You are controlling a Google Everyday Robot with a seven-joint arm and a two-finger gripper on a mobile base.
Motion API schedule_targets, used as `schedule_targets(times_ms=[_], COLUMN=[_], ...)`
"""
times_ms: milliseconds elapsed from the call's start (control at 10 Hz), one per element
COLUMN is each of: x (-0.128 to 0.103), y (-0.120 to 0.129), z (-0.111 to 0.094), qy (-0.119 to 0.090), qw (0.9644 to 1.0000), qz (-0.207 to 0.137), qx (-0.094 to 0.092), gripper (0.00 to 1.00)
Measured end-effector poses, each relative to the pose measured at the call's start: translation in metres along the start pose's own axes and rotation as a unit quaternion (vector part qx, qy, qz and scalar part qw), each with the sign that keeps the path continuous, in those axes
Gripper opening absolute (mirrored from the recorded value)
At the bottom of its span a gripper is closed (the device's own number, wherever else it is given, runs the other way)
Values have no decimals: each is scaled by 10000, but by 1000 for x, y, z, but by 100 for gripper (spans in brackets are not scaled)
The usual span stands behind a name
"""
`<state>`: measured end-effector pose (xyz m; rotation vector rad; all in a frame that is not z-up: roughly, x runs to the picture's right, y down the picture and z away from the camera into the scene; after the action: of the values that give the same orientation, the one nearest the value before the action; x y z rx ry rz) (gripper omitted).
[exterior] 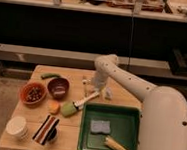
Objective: Wipe tray with brush
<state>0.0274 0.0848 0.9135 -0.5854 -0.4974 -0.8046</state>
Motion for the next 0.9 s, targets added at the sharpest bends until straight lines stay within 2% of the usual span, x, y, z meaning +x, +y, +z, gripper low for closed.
schedule_targets(times_ms=[100, 300, 500, 700, 900], x=[-2, -6, -6, -7, -5], y=[0, -2, 1, 2, 3], z=[10, 19, 21, 22, 21], qy=[-47, -121, -149, -141, -121], qw=[10000, 9998, 9998, 9997, 9996], qz=[-18, -55, -34, -1, 70], qx=[-59, -125, -161, -206, -255], gripper=[73, 53, 33, 24, 5])
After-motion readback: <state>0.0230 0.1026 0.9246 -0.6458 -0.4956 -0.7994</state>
